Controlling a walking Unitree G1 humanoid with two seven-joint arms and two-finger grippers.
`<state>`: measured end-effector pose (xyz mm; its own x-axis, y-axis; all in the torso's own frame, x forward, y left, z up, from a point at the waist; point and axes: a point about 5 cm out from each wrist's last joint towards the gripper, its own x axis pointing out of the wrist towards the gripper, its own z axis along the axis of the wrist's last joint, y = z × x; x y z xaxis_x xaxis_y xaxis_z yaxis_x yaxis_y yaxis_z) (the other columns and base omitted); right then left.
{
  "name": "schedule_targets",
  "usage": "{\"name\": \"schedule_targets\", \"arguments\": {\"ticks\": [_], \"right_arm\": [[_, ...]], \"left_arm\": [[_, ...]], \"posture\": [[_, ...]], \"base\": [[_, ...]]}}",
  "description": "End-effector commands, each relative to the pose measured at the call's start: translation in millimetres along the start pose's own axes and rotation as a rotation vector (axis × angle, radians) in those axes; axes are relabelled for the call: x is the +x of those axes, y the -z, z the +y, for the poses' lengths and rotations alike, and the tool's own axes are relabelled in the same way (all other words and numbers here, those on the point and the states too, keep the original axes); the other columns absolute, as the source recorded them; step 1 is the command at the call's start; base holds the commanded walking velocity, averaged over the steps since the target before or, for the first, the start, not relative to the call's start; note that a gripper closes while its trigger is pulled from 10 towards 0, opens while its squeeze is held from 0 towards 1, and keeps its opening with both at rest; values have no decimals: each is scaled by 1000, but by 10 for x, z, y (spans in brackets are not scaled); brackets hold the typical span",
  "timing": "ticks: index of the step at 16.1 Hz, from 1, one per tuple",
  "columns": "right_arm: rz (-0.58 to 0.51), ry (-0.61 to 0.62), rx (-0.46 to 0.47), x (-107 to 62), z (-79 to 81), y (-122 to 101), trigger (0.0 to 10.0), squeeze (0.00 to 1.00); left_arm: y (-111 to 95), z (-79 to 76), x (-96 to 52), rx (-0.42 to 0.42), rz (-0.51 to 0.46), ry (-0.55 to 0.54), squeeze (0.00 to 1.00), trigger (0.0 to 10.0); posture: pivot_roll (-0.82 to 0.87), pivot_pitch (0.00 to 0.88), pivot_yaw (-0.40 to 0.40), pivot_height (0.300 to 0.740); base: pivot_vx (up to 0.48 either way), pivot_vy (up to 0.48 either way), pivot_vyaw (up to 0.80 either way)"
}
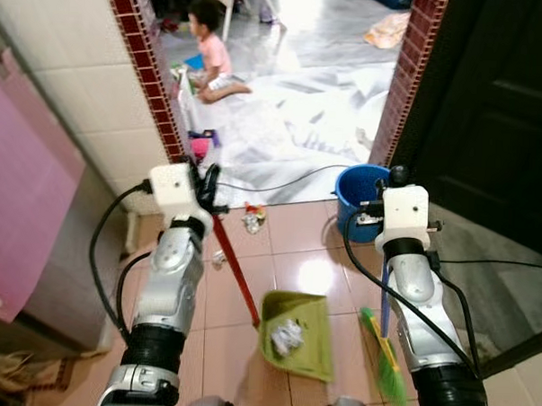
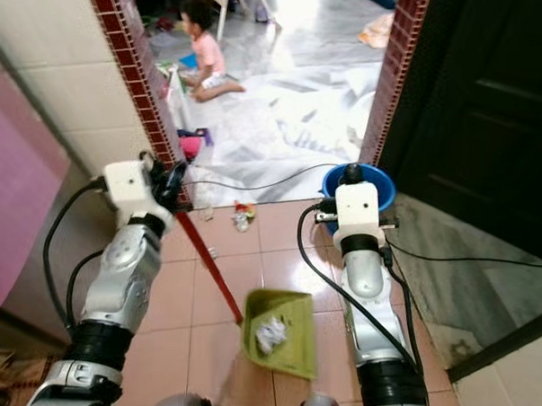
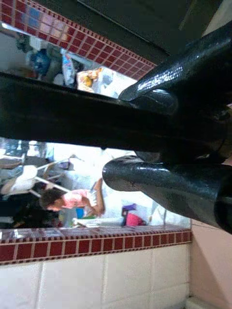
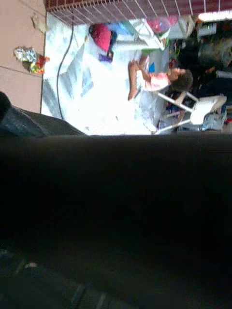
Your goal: Sweep floor
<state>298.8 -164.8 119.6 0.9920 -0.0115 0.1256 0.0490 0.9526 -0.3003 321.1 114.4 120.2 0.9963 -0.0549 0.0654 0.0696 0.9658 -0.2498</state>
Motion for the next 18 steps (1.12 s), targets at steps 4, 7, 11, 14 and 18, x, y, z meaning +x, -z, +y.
{"name": "schedule_targets", "arguments": {"ticks": [4,7,11,14,18], "right_arm": [[-30,-65,-36,-19,43,-11,10000,0],[-61,-199,-69,100,258,-65,10000,0],[-95,-210,-72,230,309,-149,10000,0],[-84,-151,-61,222,240,-87,10000,0],[-52,-114,-72,63,147,66,10000,0]], "left_arm": [[-42,117,-54,-17,-38,-56,0,10000],[141,301,-187,8,6,-175,0,10000],[114,308,-206,32,-30,-163,0,10000],[-14,373,-152,9,-64,-157,0,10000],[-290,423,-53,-45,-137,-156,0,10000]], "posture": [[-35,0,6,740],[15,0,-97,740],[35,0,-82,740],[-14,0,-7,740],[-66,0,33,740]], "base": [[0,0,0],[0,0,0],[0,0,0],[0,0,-704],[202,166,-292]]}}
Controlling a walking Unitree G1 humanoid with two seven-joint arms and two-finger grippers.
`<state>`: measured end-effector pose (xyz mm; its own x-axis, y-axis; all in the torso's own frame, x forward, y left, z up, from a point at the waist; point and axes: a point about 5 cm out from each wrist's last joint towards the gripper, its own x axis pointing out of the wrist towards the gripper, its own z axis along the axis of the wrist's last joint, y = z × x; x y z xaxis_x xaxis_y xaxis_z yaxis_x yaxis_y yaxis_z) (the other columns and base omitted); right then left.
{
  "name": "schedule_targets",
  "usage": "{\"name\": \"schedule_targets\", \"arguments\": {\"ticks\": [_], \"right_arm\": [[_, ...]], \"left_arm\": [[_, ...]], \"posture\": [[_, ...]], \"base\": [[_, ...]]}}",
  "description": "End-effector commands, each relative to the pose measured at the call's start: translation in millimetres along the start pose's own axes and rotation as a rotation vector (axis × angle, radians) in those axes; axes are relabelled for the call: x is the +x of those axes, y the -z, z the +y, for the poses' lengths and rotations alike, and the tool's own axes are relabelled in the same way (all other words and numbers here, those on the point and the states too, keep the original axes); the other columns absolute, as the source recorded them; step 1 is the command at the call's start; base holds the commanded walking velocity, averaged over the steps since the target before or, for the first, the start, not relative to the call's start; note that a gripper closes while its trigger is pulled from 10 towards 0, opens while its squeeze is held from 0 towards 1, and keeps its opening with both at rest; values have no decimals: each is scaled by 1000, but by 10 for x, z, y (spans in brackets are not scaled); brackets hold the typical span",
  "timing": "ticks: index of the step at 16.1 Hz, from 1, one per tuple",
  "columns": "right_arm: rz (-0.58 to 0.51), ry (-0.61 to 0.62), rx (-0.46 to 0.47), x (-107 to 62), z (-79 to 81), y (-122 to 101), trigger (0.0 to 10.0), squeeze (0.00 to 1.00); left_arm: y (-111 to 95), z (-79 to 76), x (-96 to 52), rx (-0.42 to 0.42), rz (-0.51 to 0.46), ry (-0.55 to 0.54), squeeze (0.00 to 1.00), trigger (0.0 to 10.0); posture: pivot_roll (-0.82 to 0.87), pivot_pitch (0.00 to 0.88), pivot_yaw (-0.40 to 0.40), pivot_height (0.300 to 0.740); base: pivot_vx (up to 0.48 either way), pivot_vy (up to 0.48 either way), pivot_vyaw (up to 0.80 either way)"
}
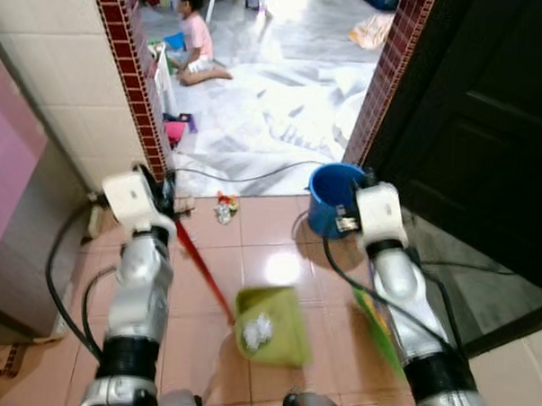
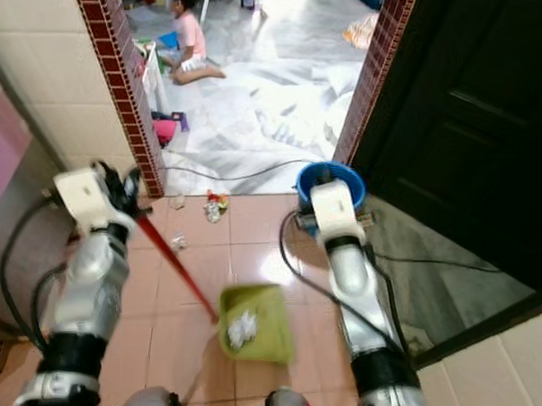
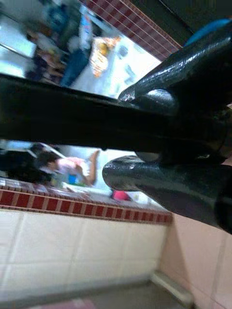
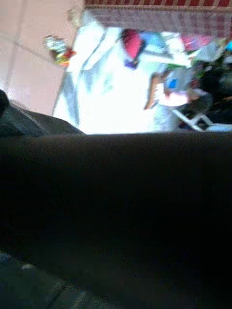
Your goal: Sweep floor
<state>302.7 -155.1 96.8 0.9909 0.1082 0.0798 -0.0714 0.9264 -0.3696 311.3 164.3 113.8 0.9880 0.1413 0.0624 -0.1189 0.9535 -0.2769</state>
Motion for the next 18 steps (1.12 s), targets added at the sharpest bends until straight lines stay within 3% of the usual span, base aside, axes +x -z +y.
{"name": "schedule_targets", "arguments": {"ticks": [1,5,9,13,18], "right_arm": [[-44,20,-16,11,-31,-87,10000,0],[-37,37,-23,-13,-59,-63,10000,0],[-29,41,-27,26,-85,-57,10000,0],[-37,16,-29,19,-21,-79,10000,0],[-43,0,-25,21,39,-95,10000,0]], "left_arm": [[-292,-107,107,-45,-107,47,0,10000],[-482,-184,185,-82,-160,73,0,10000],[-835,-330,322,-166,-246,95,0,10000],[-919,-387,361,-204,-258,103,0,10000],[-1003,-555,364,-252,-268,129,0,10000]], "posture": [[-72,0,38,740],[-86,0,51,740],[-79,0,49,740],[-85,0,52,740],[-87,0,58,740]], "base": [[300,375,0],[301,374,0],[301,374,-327],[399,179,0],[480,0,-521]]}}
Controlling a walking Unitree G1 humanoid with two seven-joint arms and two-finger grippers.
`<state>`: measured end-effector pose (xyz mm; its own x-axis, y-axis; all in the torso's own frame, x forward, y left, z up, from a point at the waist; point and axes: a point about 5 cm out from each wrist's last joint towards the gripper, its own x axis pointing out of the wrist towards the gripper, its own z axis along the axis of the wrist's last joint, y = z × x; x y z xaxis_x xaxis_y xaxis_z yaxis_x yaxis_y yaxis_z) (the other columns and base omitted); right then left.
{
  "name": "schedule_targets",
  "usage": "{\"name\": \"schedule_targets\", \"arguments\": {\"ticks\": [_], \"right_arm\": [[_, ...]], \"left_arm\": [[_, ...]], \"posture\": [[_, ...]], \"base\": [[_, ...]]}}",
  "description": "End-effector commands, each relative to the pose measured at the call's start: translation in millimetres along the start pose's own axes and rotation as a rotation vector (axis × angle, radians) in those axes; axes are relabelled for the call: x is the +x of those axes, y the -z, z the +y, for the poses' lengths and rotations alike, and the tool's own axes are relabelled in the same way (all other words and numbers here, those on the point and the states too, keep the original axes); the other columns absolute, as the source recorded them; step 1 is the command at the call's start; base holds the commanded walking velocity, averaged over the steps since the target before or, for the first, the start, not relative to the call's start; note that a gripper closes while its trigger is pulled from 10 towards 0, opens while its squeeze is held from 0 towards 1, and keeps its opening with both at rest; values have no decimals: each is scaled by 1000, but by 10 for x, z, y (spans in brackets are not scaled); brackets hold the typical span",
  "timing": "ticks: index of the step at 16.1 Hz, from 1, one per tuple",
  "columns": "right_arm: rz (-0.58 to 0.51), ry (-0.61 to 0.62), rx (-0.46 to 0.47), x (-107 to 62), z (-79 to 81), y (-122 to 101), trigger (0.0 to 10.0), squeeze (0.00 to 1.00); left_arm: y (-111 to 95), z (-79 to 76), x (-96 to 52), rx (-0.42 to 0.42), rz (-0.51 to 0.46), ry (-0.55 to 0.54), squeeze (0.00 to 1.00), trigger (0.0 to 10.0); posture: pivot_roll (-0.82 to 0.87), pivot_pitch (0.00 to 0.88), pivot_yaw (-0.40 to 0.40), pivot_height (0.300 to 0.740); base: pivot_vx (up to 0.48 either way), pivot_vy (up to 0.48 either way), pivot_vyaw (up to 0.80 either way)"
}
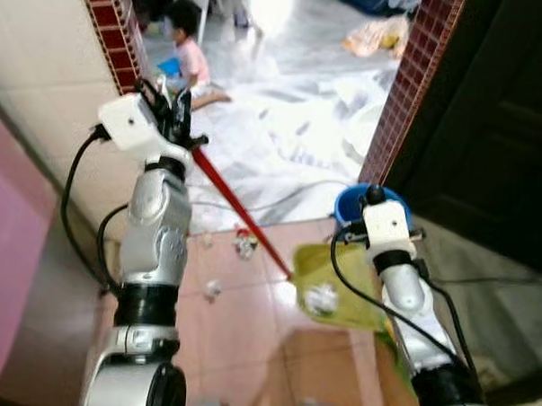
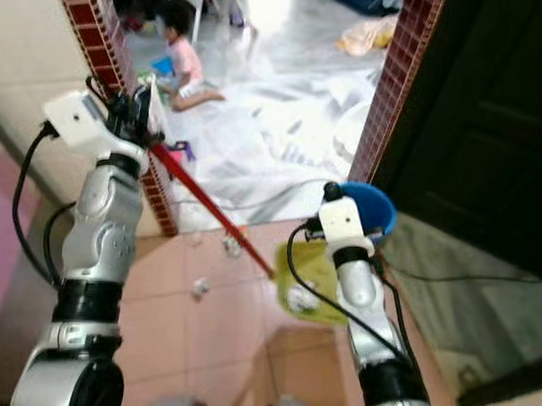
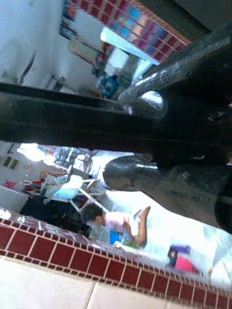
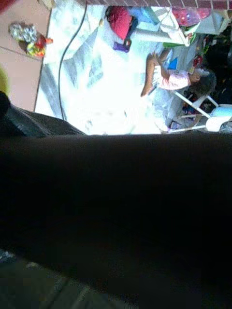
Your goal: Sweep floor
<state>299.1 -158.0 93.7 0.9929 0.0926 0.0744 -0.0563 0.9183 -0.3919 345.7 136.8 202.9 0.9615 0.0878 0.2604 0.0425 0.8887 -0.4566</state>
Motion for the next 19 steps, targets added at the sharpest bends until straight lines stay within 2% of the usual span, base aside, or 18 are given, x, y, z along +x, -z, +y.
{"name": "schedule_targets", "arguments": {"ticks": [1,3,8,13,19], "right_arm": [[-58,-16,2,62,64,-140,10000,0],[-62,-28,1,67,85,-149,10000,0],[-66,-40,2,74,126,-157,10000,0],[-69,-59,4,53,177,-155,10000,0],[-69,-79,6,50,221,-160,10000,0]], "left_arm": [[-290,-105,70,-53,-111,18,0,10000],[-353,-158,92,-51,-134,31,0,10000],[-462,-173,171,-38,-176,-7,0,10000],[-498,-246,208,-35,-187,-1,0,10000],[-487,-255,236,26,-195,-14,0,10000]], "posture": [[-85,0,56,740],[-86,0,55,740],[-83,0,59,740],[-83,0,67,740],[-81,0,73,740]], "base": [[480,0,0],[472,0,0],[472,0,0],[478,0,0],[480,0,0]]}}
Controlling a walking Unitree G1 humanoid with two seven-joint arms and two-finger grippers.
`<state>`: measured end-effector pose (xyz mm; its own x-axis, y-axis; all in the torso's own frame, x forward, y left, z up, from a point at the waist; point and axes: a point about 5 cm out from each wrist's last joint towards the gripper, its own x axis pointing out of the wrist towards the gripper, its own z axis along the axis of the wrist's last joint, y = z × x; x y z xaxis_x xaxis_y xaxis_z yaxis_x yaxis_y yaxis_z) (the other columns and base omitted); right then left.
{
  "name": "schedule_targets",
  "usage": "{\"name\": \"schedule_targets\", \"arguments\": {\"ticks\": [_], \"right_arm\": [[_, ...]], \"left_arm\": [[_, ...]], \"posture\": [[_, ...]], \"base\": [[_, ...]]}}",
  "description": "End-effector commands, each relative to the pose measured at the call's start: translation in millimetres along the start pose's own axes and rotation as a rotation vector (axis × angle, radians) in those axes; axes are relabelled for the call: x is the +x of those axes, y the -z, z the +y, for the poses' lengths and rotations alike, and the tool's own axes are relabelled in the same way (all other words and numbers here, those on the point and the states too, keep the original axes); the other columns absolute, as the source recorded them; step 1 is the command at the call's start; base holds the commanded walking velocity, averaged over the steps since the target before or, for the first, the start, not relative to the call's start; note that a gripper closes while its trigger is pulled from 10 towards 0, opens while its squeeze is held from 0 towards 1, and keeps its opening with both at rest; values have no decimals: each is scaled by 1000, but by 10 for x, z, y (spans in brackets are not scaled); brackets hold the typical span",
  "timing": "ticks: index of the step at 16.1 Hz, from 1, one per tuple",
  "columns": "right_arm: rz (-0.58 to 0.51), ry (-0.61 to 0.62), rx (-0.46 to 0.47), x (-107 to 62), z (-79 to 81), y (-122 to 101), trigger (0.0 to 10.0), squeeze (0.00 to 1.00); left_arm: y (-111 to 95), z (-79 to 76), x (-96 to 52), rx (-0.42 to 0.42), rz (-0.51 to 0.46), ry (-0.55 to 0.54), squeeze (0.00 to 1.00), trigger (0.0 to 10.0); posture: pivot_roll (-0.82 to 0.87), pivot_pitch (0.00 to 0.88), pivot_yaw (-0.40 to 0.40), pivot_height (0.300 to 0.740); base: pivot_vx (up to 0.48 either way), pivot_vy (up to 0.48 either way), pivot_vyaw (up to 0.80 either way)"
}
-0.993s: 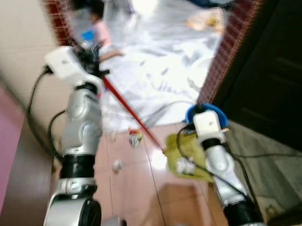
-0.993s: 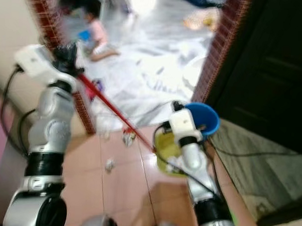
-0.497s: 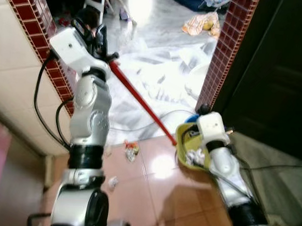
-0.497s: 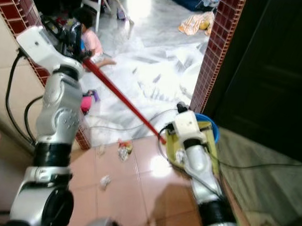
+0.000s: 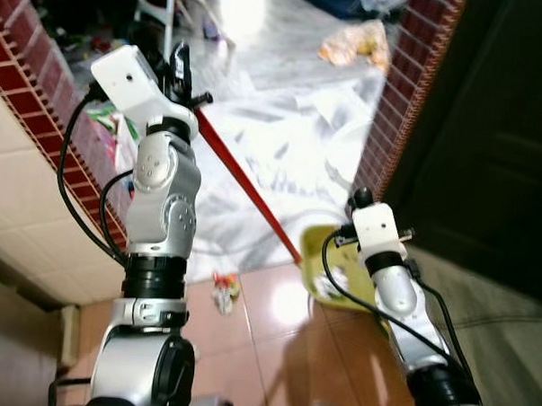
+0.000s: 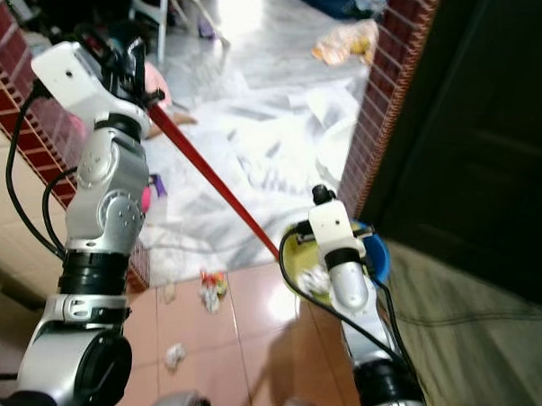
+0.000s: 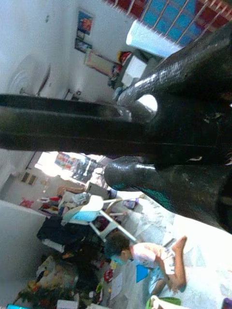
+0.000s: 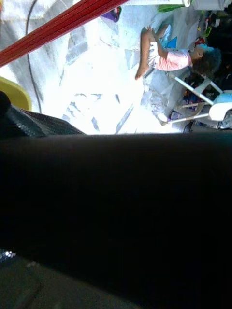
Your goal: Sweep floor
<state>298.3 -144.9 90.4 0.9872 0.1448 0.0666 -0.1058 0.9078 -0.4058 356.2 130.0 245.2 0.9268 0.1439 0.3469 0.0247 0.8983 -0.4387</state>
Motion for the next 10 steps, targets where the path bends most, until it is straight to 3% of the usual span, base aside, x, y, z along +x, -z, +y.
{"name": "schedule_targets", "arguments": {"ticks": [1,8,10], "right_arm": [[-57,-29,17,56,87,-141,10000,0],[-61,-31,12,48,95,-146,10000,0],[-60,-31,11,52,91,-147,10000,0]], "left_arm": [[-165,-10,41,15,-87,-3,0,10000],[-83,-66,10,55,-86,16,0,10000],[-70,-103,5,52,-90,28,0,10000]], "posture": [[-83,0,74,740],[-91,0,78,740],[-92,0,76,740]], "base": [[480,0,0],[467,0,0],[401,-261,0]]}}
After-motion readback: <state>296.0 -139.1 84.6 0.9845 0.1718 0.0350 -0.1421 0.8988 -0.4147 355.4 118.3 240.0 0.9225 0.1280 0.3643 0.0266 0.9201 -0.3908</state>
